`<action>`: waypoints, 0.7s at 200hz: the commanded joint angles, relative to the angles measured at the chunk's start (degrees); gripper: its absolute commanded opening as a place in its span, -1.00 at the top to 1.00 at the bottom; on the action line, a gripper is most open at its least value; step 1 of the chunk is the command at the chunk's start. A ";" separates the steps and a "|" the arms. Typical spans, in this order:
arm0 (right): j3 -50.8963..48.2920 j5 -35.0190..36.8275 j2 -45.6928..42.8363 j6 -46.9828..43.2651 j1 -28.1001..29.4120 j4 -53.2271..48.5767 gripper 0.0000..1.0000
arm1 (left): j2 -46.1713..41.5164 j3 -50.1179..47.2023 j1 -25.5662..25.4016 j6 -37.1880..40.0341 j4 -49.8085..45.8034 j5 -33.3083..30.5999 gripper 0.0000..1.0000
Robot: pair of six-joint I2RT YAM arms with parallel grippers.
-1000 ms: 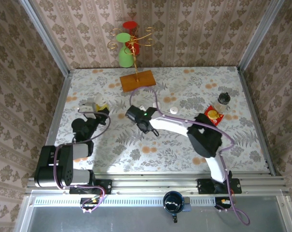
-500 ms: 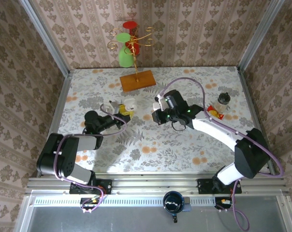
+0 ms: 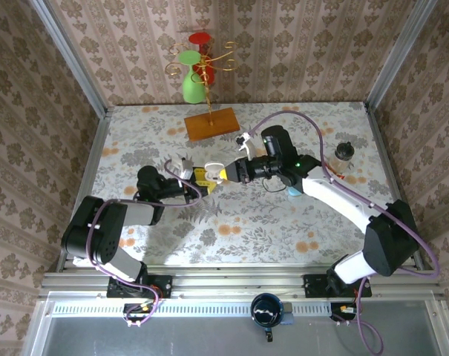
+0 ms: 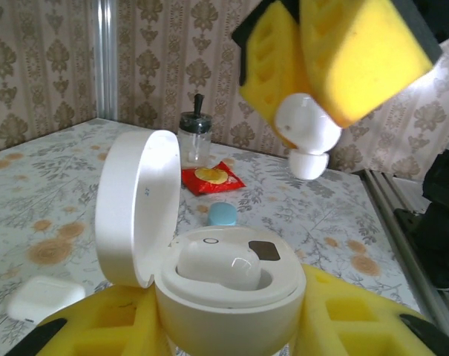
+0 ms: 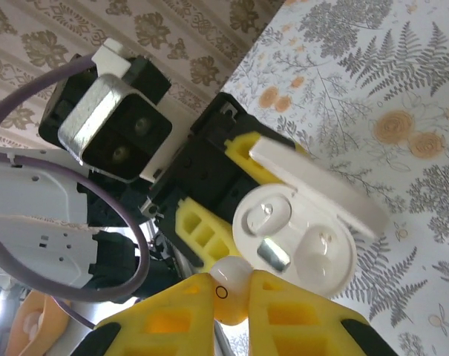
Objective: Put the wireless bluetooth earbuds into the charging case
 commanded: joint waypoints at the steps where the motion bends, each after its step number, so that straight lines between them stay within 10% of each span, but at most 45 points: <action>1: 2.19 -2.73 2.00 0.45 0.13 -0.08 0.70 | -0.30 1.33 -0.36 -0.83 2.46 3.82 0.51; 140: 0.34 -1.46 4.32 0.36 -0.57 -1.08 0.70 | -2.49 0.32 -0.29 -0.45 2.65 1.70 0.51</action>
